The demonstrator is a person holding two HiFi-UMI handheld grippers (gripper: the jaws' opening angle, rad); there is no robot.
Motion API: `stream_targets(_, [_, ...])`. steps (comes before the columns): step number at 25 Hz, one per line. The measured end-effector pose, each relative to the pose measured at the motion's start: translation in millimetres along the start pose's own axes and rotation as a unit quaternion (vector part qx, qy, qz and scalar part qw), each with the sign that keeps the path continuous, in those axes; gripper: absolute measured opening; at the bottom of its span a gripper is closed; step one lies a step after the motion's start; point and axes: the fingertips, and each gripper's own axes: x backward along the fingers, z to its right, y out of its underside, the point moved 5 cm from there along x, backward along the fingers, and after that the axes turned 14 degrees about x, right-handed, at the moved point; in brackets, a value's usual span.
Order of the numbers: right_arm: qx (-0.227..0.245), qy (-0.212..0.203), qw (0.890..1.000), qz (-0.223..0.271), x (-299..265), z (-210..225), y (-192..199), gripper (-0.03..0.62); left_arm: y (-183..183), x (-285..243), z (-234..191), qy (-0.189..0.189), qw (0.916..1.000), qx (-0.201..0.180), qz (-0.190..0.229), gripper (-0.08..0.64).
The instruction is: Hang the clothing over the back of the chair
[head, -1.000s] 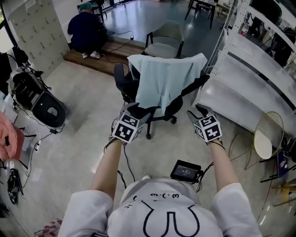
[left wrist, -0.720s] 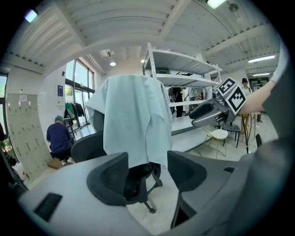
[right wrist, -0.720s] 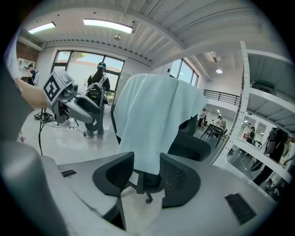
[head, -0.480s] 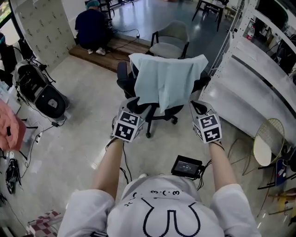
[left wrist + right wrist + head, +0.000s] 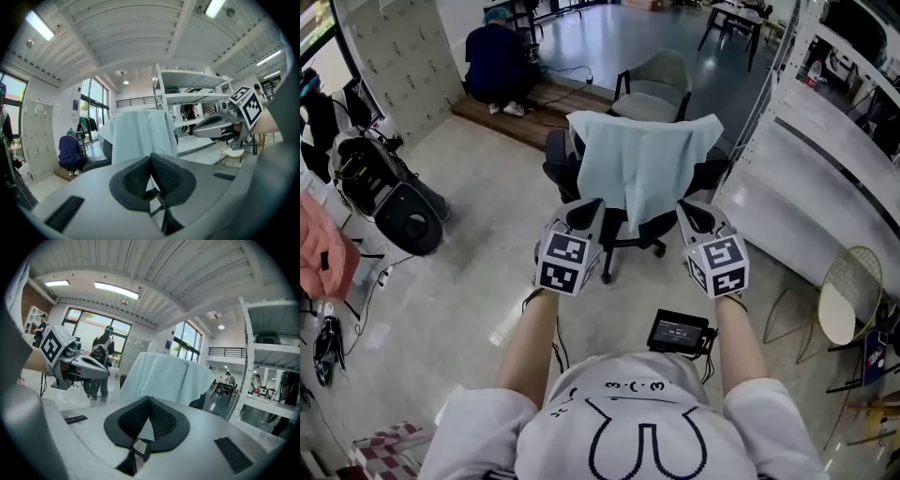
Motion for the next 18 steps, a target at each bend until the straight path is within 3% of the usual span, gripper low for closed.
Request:
stream_targets(7, [-0.020, 0.007, 1.000, 0.019, 1, -6, -17, -0.009, -13, 9, 13, -0.001, 0.9995, -0.016, 0.025, 0.025])
stream_targets(18, [-0.049, 0.007, 0.999, 0.019, 9, -12, -22, -0.009, -32, 5, 31, 0.006, 0.9978, 0.021, 0.063, 0.025])
